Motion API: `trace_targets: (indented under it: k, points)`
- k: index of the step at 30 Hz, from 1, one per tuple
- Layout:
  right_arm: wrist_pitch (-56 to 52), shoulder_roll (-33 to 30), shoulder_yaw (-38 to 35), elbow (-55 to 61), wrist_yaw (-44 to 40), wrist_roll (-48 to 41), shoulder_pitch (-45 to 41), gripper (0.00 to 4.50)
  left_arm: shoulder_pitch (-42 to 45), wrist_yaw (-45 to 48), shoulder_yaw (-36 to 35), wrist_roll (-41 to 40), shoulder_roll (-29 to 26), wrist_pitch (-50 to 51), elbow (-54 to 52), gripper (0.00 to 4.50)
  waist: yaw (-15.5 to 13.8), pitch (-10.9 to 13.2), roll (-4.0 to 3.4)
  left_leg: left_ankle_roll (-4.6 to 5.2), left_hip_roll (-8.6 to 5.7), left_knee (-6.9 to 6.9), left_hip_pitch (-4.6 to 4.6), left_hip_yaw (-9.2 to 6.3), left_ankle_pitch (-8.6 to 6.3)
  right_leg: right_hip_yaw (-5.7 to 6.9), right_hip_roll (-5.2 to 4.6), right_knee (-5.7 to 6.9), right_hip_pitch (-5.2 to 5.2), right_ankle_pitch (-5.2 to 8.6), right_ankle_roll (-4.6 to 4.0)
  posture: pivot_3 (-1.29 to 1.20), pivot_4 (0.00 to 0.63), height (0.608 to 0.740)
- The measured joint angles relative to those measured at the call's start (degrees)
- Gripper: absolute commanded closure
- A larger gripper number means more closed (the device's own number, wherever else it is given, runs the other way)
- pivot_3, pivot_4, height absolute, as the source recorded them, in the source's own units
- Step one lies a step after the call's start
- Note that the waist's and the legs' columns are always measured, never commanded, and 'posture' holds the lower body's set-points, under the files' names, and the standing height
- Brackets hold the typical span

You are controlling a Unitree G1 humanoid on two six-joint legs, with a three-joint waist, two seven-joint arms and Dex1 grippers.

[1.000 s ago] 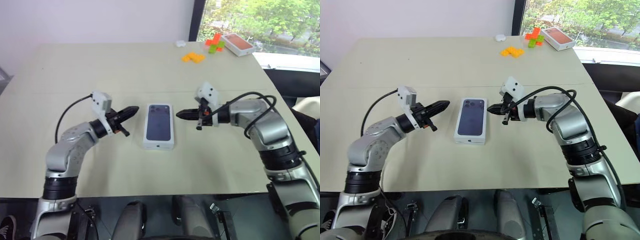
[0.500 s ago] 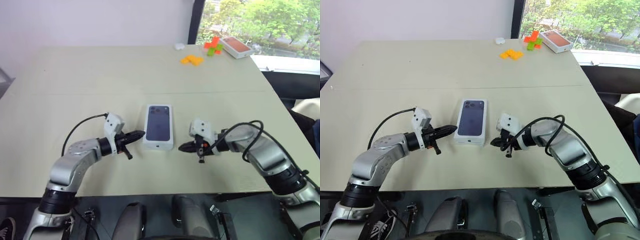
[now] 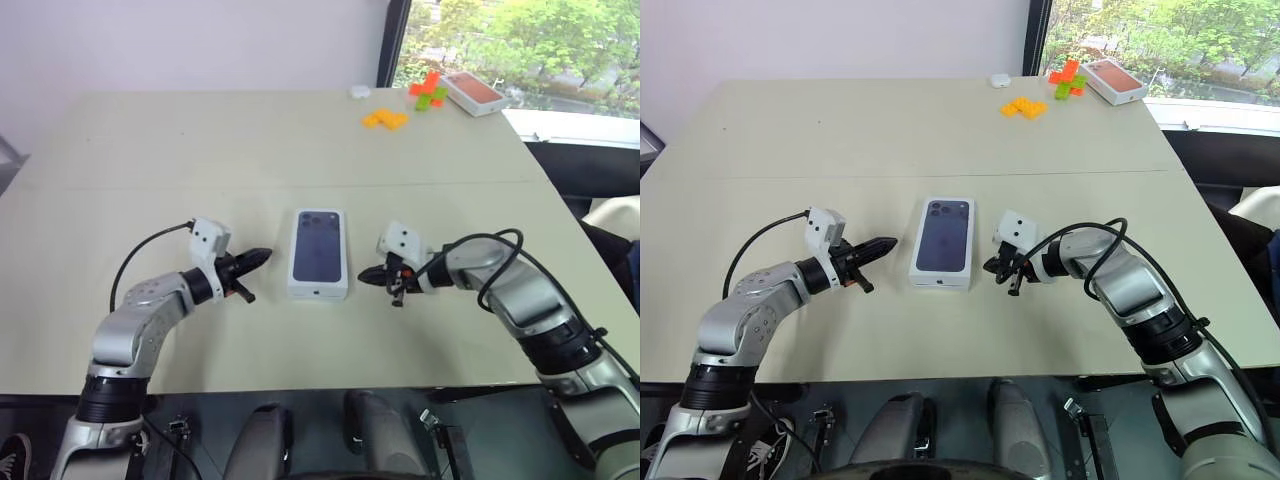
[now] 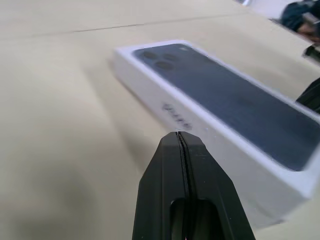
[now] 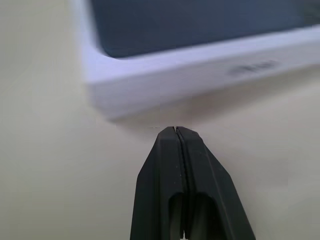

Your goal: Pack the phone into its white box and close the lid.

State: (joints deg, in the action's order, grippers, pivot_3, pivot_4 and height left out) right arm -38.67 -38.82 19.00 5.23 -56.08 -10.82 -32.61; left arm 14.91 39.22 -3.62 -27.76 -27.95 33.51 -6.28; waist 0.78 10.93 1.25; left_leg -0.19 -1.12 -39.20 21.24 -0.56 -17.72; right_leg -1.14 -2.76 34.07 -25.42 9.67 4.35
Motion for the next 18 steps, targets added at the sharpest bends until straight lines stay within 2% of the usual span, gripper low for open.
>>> trace_targets:
  k: [6, 10, 18]
  points:
    - [2.7, 3.3, 1.1, -5.7, 5.1, 5.6, -2.6, 4.48, 2.1, -3.6, 3.3, 5.1, 4.8, -3.0, 5.2, 4.5, -0.3, 0.0, 0.01, -0.01, -0.05, -0.02, 0.05, -0.01, 0.0, 0.0, -0.06, 0.0, -0.01, -0.03, -0.01, 0.0, 0.15, 0.74]
    - [5.2, 6.3, 1.0, -10.1, 9.3, 8.8, -4.3, 4.48, 8.0, -9.0, 4.0, 10.4, 8.0, -7.0, 12.9, 4.5, -0.2, 0.0, 0.01, -0.01, -0.06, -0.02, 0.05, 0.0, 0.01, 0.02, -0.07, 0.01, -0.02, -0.05, -0.02, 0.0, 0.15, 0.74]
    - [7.0, 8.2, 1.1, -11.7, 11.2, 11.6, -4.3, 4.48, 9.9, -10.0, 5.2, 13.9, 10.8, -10.4, 16.8, 4.5, -0.1, 0.0, 0.01, 0.03, -0.07, 0.0, 0.05, 0.03, -0.02, 0.02, -0.14, 0.04, -0.05, -0.07, -0.02, 0.0, 0.15, 0.74]
